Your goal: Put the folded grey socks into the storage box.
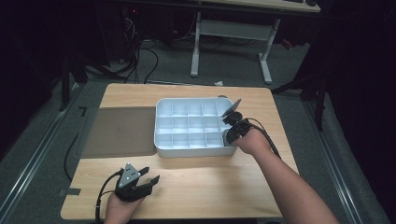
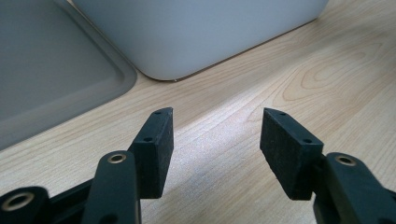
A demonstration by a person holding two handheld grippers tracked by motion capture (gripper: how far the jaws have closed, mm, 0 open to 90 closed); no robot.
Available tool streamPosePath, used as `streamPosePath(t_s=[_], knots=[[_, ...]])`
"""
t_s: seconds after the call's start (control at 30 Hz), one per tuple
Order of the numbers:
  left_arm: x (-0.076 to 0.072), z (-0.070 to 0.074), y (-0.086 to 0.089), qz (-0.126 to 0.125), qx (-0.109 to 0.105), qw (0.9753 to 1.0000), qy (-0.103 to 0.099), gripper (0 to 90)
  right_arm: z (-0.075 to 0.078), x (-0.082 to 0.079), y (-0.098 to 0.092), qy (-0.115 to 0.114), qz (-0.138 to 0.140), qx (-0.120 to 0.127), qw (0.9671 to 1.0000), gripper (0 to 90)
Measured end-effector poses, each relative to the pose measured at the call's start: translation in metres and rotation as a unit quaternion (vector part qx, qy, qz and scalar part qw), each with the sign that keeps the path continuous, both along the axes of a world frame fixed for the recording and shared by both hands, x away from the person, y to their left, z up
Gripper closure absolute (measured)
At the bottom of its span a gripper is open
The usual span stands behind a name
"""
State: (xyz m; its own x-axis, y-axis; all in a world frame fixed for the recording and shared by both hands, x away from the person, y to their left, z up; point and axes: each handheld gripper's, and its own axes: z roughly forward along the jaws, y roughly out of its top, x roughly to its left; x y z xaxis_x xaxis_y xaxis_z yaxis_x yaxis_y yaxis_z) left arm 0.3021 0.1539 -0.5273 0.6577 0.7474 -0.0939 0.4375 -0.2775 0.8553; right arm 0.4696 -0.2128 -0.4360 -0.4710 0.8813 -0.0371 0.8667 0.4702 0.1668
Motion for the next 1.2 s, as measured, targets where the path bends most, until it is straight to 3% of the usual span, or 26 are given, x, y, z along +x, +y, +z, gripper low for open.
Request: streamPosePath(t_s=[0.23, 0.47, 0.63, 0.7, 0.93, 0.97, 1.07, 1.2], knots=[[0.0, 0.0, 0.0, 0.0, -0.001, 1.0, 0.001, 44.9, -0.015, 0.002, 0.005, 0.013, -0.006, -0.011, 0.9998, 75.7], [0.0, 0.0, 0.0, -0.002, 0.001, 1.0, 0.001, 44.9, 0.002, 0.001, -0.002, 0.006, -0.006, 0.01, 0.9999, 80.8], [0.0, 0.0, -0.001, -0.001, 0.0, 1.0, 0.003, 44.9, 0.007, 0.007, -0.002, -0.013, -0.01, 0.003, 0.9999, 90.0], [0.0, 0.0, 0.0, -0.001, -0.001, 1.0, 0.004, 45.0, 0.005, 0.011, 0.0, -0.016, -0.012, 0.0, 0.9998, 90.0], [0.0, 0.0, 0.0, -0.001, -0.002, 1.0, 0.004, 45.0, -0.014, 0.019, 0.005, 0.003, -0.015, -0.01, 0.9998, 90.0], [0.0, 0.0, 0.0, -0.002, -0.002, 1.0, 0.004, 45.0, -0.016, 0.019, 0.007, 0.011, -0.028, -0.01, 0.9995, 90.0], [0.0, 0.0, -0.001, -0.003, 0.0, 1.0, 0.004, 45.0, -0.024, 0.021, 0.009, 0.013, -0.009, -0.017, 0.9997, 90.0], [0.0, -0.001, -0.001, -0.004, 0.0, 1.0, 0.005, 45.0, -0.029, 0.021, 0.011, 0.014, -0.015, -0.02, 0.9996, 90.0]])
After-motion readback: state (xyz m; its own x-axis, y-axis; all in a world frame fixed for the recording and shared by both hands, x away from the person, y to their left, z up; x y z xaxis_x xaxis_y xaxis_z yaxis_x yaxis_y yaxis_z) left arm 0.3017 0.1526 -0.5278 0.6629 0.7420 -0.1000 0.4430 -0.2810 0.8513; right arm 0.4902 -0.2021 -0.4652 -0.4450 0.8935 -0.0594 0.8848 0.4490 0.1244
